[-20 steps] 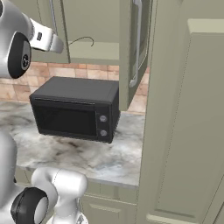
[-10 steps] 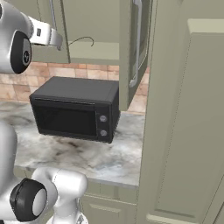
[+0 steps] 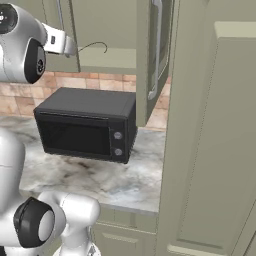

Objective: Open the cabinet and move the ladle to the pot. Then close the cabinet.

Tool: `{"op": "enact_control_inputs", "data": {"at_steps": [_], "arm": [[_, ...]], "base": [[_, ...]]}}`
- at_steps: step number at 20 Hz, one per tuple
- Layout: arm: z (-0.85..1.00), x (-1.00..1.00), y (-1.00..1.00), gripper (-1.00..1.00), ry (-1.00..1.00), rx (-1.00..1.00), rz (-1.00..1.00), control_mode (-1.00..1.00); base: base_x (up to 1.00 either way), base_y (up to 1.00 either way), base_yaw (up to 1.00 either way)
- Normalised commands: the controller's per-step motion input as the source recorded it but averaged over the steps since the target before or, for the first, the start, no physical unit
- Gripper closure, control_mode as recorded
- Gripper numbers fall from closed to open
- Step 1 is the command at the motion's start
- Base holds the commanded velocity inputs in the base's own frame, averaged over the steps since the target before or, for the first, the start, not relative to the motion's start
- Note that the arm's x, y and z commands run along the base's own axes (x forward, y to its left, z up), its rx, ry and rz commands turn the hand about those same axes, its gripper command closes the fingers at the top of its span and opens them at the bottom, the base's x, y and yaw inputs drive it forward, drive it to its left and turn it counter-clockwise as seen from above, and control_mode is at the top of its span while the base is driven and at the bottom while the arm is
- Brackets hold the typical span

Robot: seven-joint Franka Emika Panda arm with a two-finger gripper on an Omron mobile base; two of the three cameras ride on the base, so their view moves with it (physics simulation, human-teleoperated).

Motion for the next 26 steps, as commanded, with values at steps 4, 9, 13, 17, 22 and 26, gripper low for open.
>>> {"op": "enact_control_inputs", "data": {"at_steps": [4,9,13,17,22,26], "arm": [[0.0,0.1,0.1,-1.0,0.0,-0.05,0.0,-1.0],[-0.06,0.29,0.09,-1.0,0.0,-0.02,0.0,-1.0],[-0.07,0.35,0.02,-1.0,0.0,-0.01,0.0,-1.0],[-0.04,0.33,0.01,-1.0,0.0,-0.02,0.0,-1.0],[0.0,0.3,0.0,-1.0,0.0,-0.05,0.0,-1.0],[0.0,0.36,0.01,-1.0,0.0,-0.02,0.0,-1.0]], "base": [[0.0,0.0,0.0],[0.0,0.0,0.0],[0.0,0.0,0.0],[0.0,0.0,0.0],[0.0,0.0,0.0],[0.0,0.0,0.0]]}}
